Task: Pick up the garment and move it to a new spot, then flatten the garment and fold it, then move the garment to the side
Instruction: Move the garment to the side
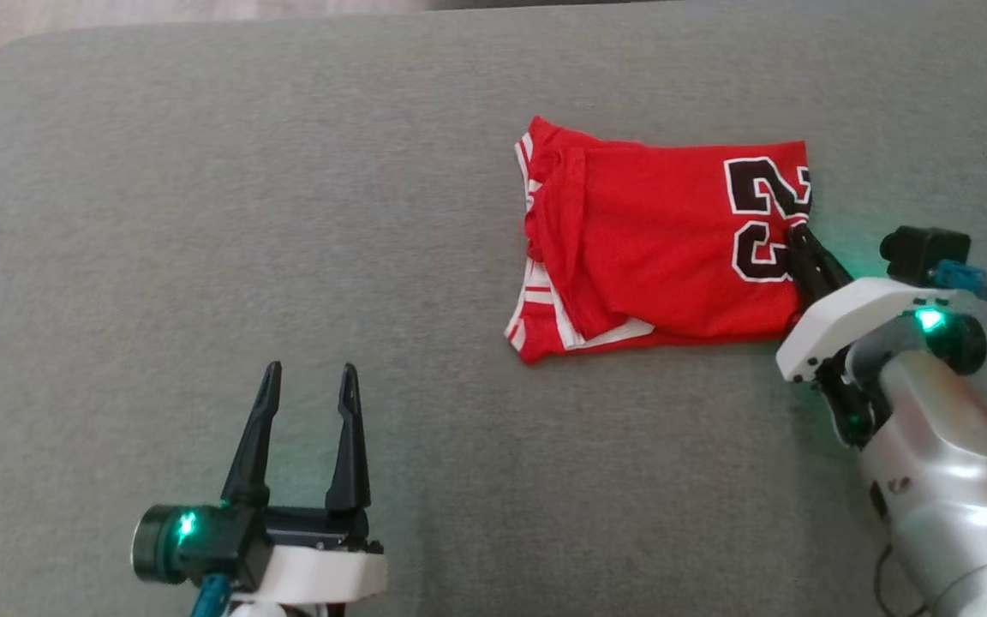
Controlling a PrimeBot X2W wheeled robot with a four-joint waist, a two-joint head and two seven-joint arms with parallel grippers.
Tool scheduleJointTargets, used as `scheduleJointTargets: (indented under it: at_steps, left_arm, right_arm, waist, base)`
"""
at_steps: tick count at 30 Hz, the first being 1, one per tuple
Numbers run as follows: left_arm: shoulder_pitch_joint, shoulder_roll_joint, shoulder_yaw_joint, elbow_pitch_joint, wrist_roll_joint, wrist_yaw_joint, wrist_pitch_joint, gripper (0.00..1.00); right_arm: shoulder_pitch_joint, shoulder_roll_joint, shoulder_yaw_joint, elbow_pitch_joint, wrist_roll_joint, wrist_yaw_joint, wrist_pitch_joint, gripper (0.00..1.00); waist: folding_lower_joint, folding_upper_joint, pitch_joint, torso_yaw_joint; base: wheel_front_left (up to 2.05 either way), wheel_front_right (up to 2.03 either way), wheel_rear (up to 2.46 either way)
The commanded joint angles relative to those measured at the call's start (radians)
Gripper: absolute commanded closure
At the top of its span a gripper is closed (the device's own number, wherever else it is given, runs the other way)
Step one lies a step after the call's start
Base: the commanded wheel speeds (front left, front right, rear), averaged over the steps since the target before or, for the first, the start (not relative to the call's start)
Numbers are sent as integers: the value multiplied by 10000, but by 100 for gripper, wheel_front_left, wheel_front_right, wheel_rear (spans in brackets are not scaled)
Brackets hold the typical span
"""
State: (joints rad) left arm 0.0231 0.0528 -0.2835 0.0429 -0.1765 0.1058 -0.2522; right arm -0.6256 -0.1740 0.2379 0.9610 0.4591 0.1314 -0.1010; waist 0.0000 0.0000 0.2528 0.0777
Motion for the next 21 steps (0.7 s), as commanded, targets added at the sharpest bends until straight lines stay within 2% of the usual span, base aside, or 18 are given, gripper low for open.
scheduleJointTargets:
  at_steps: [1, 9, 14, 19, 20, 21]
  left_arm:
    - [-295, -26, 352, -288, 13, 19, -95, 0]
    - [-484, -26, 646, -354, 213, -146, -95, 0]
    - [-733, -26, 703, -331, 376, -323, -95, 0]
    - [-979, -26, 706, -349, 503, -435, -95, 0]
    - [-1022, -26, 704, -352, 524, -460, -95, 0]
    - [-1061, -26, 705, -350, 542, -487, -95, 0]
  right_arm:
    - [-356, -340, 296, -193, -60, -7, -200, 100]
    - [-1147, -2452, 496, -887, -528, -7, -131, 100]
    - [-1499, -3882, -96, -1409, -836, -7, 141, 100]
    - [-1633, -5010, -957, -1841, -1049, -7, 333, 100]
    - [-1656, -5167, -1197, -1884, -1165, -7, 280, 55]
    - [-1674, -5279, -1456, -1883, -1344, -7, 226, 0]
  waist:
    - [0, 0, 80, -331]
    - [0, 0, 550, -1448]
    - [0, 0, 907, -1870]
    - [0, 0, 1238, -1986]
    - [0, 0, 1273, -1983]
    - [0, 0, 1302, -1968]
  base:
    - [0, 0, 0]
    - [0, 0, 0]
    - [0, 0, 0]
    - [0, 0, 0]
    - [0, 0, 0]
    - [0, 0, 0]
